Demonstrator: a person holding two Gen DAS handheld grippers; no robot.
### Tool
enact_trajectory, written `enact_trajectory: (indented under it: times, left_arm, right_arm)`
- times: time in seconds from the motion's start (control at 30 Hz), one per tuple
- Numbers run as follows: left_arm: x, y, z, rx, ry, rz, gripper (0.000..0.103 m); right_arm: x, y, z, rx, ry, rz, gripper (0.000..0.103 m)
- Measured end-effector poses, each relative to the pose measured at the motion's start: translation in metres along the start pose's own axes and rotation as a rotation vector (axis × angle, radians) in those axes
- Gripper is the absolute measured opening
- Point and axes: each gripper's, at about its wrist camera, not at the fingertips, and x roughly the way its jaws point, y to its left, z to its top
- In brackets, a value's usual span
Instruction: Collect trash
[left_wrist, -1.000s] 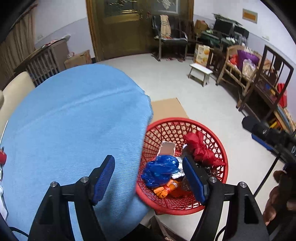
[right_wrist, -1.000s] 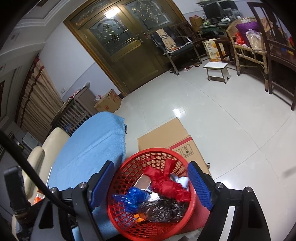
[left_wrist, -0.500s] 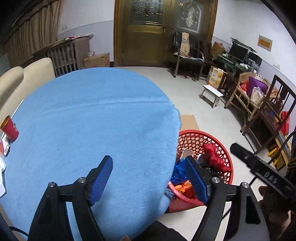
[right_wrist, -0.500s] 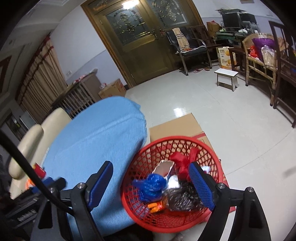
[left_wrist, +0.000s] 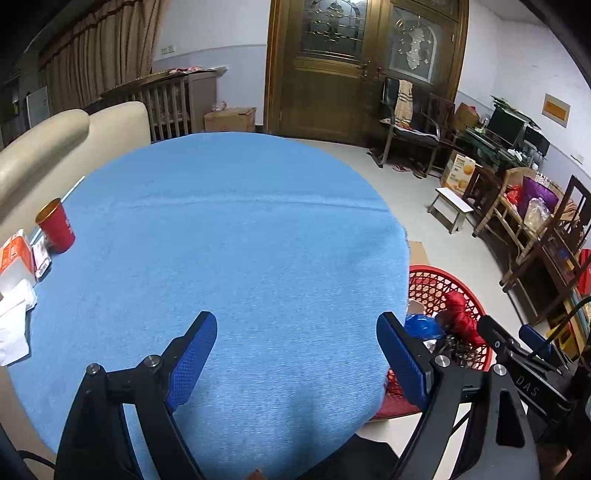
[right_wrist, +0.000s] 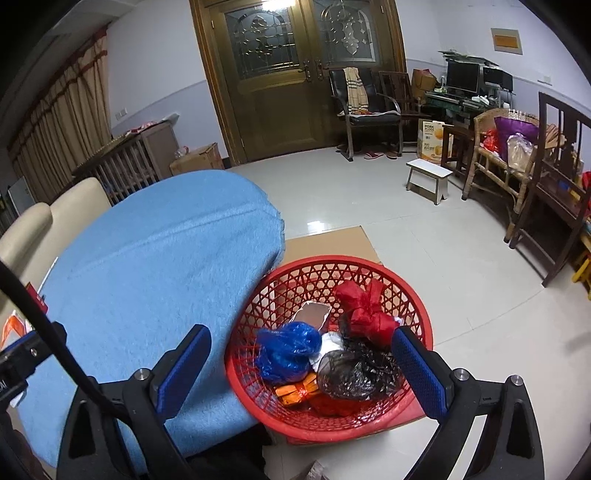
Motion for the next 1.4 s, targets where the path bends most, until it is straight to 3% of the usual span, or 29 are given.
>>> enact_trajectory:
  times: [0.33,0.97,1.4]
  left_arm:
    - [-0.009,-0.003,-0.004,0.030,-0.041,0.022,0.088]
    - [-0.008,-0.009,-0.007,0.049,-0.023,-0.068,0.088]
    - [-0.013,-0.013,-0.010,0.075,-0.044,-0.062,0.088]
  right_arm:
    - [-0.005,0.012,-0.008,-0.032,-0.006,-0.005,0.100]
    - [-0.011,0.009,-0.007,-0.010,-0.026,-0.056,0.100]
    - [-0.012,0.010,-0.008,-0.015,-0.023,-0.058,0.100]
